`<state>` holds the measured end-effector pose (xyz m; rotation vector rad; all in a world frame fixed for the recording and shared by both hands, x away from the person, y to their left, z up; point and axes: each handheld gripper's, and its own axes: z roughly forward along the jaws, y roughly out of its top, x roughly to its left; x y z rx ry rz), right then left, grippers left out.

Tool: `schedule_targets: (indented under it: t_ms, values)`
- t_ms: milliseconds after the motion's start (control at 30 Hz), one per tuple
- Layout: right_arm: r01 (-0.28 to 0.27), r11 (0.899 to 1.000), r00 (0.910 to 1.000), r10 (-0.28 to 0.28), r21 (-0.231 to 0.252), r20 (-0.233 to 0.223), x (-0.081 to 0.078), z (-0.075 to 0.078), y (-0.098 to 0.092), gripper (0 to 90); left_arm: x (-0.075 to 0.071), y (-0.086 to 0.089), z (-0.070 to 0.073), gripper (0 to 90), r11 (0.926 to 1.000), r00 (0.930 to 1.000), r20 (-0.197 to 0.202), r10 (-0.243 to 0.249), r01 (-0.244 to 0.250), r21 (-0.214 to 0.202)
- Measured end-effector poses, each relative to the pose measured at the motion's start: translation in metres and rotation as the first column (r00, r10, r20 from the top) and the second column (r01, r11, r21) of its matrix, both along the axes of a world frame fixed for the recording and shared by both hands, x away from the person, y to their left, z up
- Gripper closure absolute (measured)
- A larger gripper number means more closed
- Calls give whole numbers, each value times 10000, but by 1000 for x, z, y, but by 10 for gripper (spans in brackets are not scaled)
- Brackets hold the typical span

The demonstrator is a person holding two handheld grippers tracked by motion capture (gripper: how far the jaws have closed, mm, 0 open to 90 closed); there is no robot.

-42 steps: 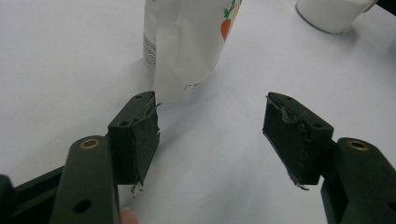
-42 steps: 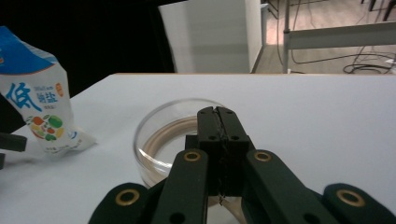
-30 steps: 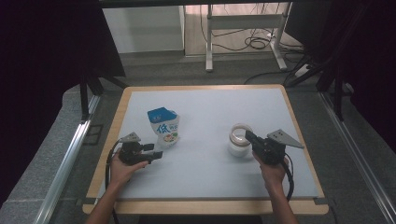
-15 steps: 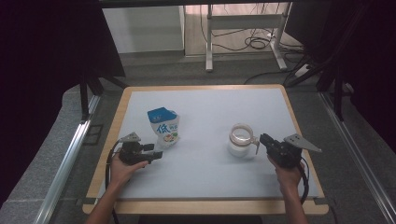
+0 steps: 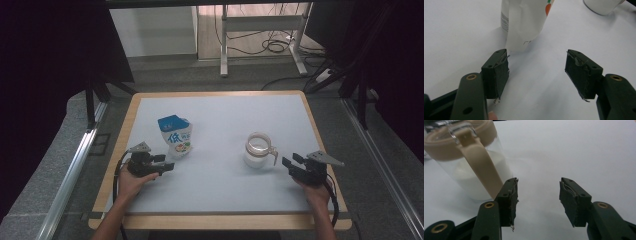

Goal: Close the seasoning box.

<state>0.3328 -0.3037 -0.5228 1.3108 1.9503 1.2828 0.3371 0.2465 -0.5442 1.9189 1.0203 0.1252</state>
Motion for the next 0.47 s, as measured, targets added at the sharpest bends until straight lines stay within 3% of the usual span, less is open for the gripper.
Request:
schedule_targets:
  t_ms: [467]
  values:
    - [-193,9998,9998,192,47,51,-1,2,0,436,0,-2,0,351,10000,10000,44,-9,8,70]
